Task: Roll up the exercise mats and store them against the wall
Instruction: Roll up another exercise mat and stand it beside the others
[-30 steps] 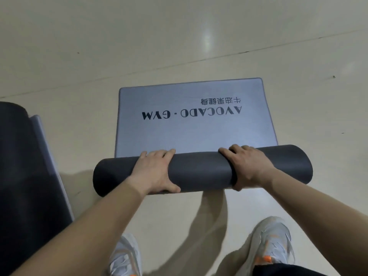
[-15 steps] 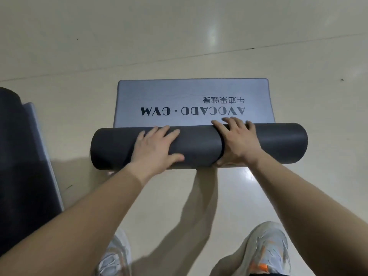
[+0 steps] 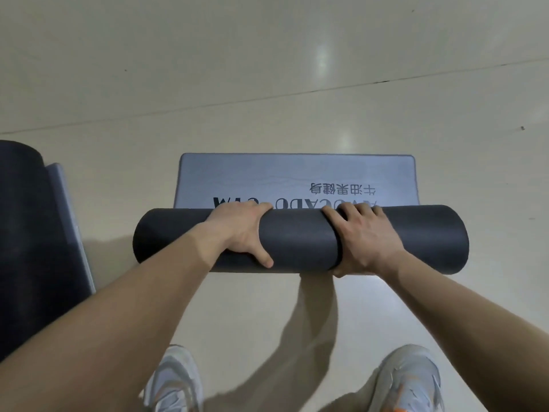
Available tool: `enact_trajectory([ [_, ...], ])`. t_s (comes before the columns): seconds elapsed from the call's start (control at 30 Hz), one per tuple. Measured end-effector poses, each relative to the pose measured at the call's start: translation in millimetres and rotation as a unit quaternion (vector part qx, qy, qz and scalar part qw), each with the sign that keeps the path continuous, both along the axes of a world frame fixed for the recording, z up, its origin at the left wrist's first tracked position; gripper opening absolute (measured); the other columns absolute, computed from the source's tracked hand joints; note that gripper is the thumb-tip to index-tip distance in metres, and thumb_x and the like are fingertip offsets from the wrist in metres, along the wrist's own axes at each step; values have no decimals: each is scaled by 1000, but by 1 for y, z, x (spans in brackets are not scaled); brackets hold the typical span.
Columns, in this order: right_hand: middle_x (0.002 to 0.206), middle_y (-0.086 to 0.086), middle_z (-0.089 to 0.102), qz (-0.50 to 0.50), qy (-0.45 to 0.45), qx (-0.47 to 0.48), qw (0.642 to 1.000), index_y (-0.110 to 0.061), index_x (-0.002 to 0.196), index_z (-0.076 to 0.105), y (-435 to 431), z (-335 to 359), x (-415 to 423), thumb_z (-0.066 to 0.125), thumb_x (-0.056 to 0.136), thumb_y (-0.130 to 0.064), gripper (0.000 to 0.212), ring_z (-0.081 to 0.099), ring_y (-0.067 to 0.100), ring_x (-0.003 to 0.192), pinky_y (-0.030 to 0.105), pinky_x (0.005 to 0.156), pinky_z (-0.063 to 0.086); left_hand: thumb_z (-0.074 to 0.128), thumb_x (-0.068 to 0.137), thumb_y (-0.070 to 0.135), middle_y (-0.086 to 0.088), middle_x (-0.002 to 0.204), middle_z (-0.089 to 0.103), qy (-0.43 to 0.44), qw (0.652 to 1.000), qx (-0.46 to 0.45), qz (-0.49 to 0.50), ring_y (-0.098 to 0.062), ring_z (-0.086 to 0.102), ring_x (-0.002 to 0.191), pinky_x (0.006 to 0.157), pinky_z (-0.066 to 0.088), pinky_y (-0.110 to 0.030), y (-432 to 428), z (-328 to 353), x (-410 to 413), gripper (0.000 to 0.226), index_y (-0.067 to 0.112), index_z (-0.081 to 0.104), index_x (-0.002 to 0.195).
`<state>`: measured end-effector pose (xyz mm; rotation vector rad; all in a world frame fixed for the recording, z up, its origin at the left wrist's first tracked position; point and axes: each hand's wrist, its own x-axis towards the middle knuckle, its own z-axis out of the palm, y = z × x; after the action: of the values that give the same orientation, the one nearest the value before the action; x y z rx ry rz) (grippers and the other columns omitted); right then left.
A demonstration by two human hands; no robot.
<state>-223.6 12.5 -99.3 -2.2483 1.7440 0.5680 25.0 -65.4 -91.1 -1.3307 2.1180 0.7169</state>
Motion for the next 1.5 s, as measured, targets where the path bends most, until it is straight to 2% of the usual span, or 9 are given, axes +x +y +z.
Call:
enact_trajectory([
  [0.1,136,4,48,14,-2,47,999,-31,152,19,27,4,6,75,48,-80,128,51,34,121,52,108,39,72,54,81,3,148,47,9,997,-73,-15,-24,48,132,112,36,-43,61,3,12,119,30,29,153],
  [0.23,134,3,52,-16,-35,59,998,-35,151,23,22,8,6,77,46,-82,128,54,32,120,50,107,41,71,69,76,-7,170,8,55,981,-185,-26,-33,8,155,126,8,-48,133,-6,17,121,27,10,162],
  [0.47,171,15,5,-82,13,-28,996,-26,163,-9,59,-4,26,89,60,-65,147,4,41,157,70,119,10,72,83,58,-1,167,25,122,989,-80,14,-25,22,152,123,13,-39,36,7,12,96,31,22,160],
  [0.53,165,11,21,-89,-8,-39,995,-31,160,-1,22,-4,20,88,62,-63,136,18,38,153,72,118,16,63,89,61,1,166,27,102,980,-168,25,-24,24,151,124,12,-42,41,5,11,85,30,26,159],
  [0.67,153,-1,43,-39,-40,30,998,-37,157,15,-57,9,5,83,45,-81,138,41,30,141,67,115,26,71,72,74,-3,170,-3,10,971,-239,-3,-31,-3,156,125,5,-52,56,-18,9,126,29,-8,160],
  [0.9,156,8,45,-81,-80,-176,978,-27,155,38,-41,-20,-40,24,90,-85,88,38,36,144,57,119,21,83,64,65,-1,162,33,161,970,-178,33,-22,26,150,123,13,-34,-25,-22,22,117,25,27,159],
  [1.07,167,20,22,-346,-102,-232,903,-27,157,34,-36,-26,-47,25,97,-74,76,14,36,156,58,126,8,70,84,58,-3,163,35,181,885,-341,259,-28,20,154,124,6,-47,15,-40,40,76,26,48,149],
  [1.3,166,26,14,-556,-219,-209,774,-26,161,12,-19,-16,-77,64,69,-88,124,20,45,152,56,121,25,75,65,76,-16,168,-2,98,771,-258,574,-41,0,153,123,8,-54,11,-25,61,124,23,15,160],
  [1.5,153,16,38,-589,-277,-182,737,-22,157,19,-11,-19,-100,82,55,-80,133,46,41,137,54,106,45,77,59,78,-21,154,36,103,725,-243,636,-42,36,141,115,34,-53,0,-33,92,134,7,18,156],
])
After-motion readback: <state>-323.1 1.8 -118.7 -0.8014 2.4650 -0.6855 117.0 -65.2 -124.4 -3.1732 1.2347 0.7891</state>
